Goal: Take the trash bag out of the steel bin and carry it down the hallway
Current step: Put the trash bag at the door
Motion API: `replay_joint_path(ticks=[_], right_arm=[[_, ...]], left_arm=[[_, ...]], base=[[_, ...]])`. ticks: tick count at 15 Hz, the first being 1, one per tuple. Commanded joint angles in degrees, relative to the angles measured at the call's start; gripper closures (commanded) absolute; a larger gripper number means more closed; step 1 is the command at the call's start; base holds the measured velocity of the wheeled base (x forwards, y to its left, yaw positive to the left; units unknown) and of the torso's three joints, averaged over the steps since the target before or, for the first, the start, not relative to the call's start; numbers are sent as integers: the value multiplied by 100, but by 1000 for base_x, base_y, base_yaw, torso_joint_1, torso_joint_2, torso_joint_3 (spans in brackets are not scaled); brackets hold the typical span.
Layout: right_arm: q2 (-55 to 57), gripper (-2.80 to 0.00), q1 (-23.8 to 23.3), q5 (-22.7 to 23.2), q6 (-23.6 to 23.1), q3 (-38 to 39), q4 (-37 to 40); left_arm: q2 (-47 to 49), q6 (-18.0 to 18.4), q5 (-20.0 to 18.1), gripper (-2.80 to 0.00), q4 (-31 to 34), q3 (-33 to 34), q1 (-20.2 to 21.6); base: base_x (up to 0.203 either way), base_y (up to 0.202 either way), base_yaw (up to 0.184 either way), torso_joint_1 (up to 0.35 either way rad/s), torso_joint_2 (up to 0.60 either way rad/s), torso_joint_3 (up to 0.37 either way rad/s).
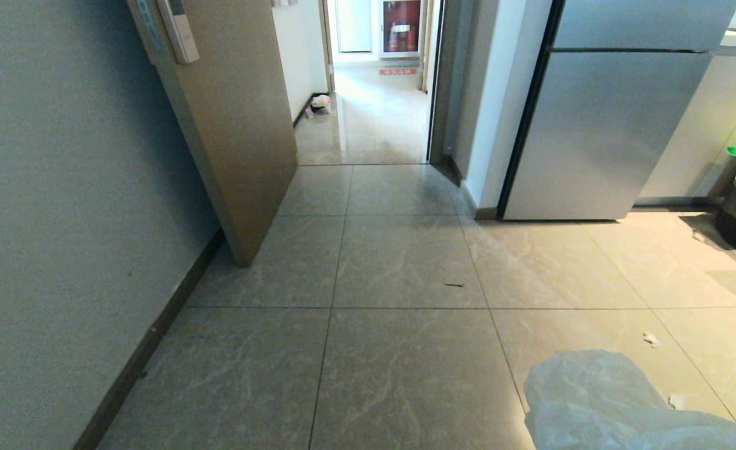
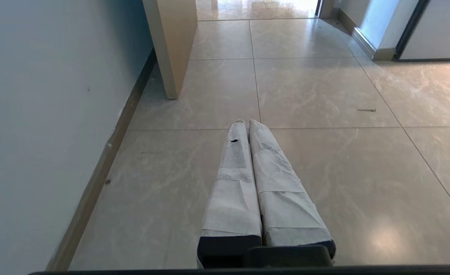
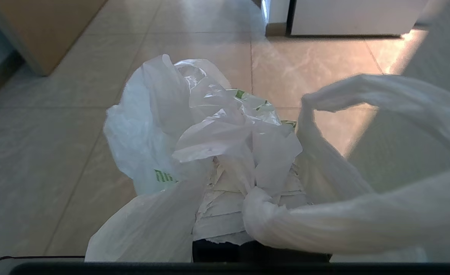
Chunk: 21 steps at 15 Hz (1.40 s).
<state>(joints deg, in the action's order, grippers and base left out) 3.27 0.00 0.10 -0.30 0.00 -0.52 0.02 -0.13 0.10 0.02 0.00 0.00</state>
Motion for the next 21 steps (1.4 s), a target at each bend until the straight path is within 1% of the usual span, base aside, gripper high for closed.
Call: replay_joint_path(ticks=[1, 21], right_arm=[[7, 0, 0, -2, -5, 9, -9], [7, 0, 0, -2, -5, 6, -5]], left_arm=[[-11, -4, -1, 0, -2, 9, 0], [-11, -4, -1, 0, -2, 9, 0]], base=[[189, 0, 2, 2, 4, 5], [193, 0, 1, 2, 3, 2]])
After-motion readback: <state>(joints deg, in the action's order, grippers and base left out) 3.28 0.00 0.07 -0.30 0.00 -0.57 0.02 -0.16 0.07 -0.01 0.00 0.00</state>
